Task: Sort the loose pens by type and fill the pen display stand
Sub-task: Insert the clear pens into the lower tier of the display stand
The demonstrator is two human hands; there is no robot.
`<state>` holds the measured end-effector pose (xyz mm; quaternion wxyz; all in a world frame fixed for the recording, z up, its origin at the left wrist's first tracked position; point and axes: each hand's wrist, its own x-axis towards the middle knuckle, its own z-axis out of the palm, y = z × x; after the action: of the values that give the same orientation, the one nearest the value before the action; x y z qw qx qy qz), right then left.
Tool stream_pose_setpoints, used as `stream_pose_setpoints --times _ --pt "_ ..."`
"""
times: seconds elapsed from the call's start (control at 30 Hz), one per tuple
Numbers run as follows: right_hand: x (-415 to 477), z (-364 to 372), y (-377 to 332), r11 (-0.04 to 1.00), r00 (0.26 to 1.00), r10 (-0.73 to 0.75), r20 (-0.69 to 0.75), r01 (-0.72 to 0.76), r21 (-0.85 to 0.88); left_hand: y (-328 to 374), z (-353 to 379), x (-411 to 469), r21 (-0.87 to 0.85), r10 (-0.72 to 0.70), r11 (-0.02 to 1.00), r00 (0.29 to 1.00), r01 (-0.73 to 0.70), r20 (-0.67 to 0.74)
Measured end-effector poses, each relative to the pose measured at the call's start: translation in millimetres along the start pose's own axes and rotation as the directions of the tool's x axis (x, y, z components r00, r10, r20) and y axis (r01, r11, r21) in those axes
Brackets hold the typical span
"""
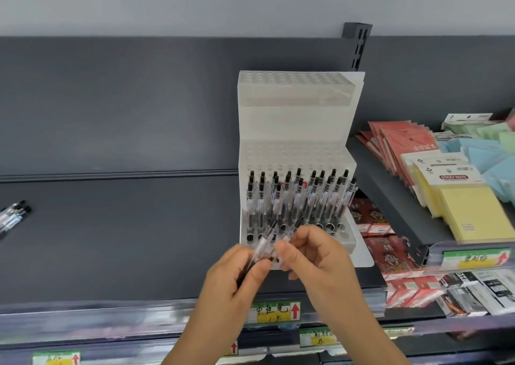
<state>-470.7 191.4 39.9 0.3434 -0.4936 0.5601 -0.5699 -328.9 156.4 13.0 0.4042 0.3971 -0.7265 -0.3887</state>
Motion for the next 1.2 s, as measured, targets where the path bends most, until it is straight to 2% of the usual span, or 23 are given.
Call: stream_pose_setpoints --times 0.07,0.2,0.3,0.47,0.6,0.7,0.87,1.1,1.2 --pt "-0.1 -7.5 -4.8 0.999 0.999 -0.004 -0.053 0.006 0.034 1.8 -0.2 1.4 0.055 0.036 0.998 0.995 -0.031 -0.098" --pt "5.8 -26.0 -13.6 0.997 0.964 -0.06 -0.258 0.068 0.021 6.7 -4.8 2.7 -0.045 -0.059 0.998 0.962 0.049 -0.268" --pt "9.0 -32.8 -16.4 0.993 0.927 -0.121 -0.356 0.109 -0.052 6.3 -8.5 4.9 -0.074 -0.021 0.997 0.938 -0.005 -0.345" --pt "8.7 -35.3 -15.7 0.98 0.909 -0.182 -0.375 0.135 -0.148 24.2 -13.8 17.3 -0.073 0.04 0.994 0.903 -0.079 -0.428" --pt "8.6 -37.9 -15.1 0.978 0.91 -0.188 -0.37 0.138 -0.157 35.7 -18.5 31.4 -0.306 -0.05 0.947 0.896 -0.098 -0.441" --pt "8.7 -38.8 -13.7 0.978 0.911 -0.187 -0.367 0.136 -0.161 44.2 -20.4 38.6 -0.39 -0.034 0.911 0.915 -0.137 -0.402" --pt "9.4 -41.3 -11.1 0.978 0.909 -0.19 -0.37 0.142 -0.154 40.5 -19.4 48.1 -0.304 0.033 0.936 0.904 -0.177 -0.427" --pt "14.1 -44.4 -9.3 0.97 0.9 -0.219 -0.377 0.16 -0.181 23.8 -16.4 48.8 -0.013 0.149 0.986 0.909 -0.167 -0.389" --pt "16.9 -43.7 -11.7 0.964 0.897 -0.245 -0.368 0.184 -0.193 18.2 -11.3 46.0 0.012 0.156 0.987 0.915 -0.163 -0.372"
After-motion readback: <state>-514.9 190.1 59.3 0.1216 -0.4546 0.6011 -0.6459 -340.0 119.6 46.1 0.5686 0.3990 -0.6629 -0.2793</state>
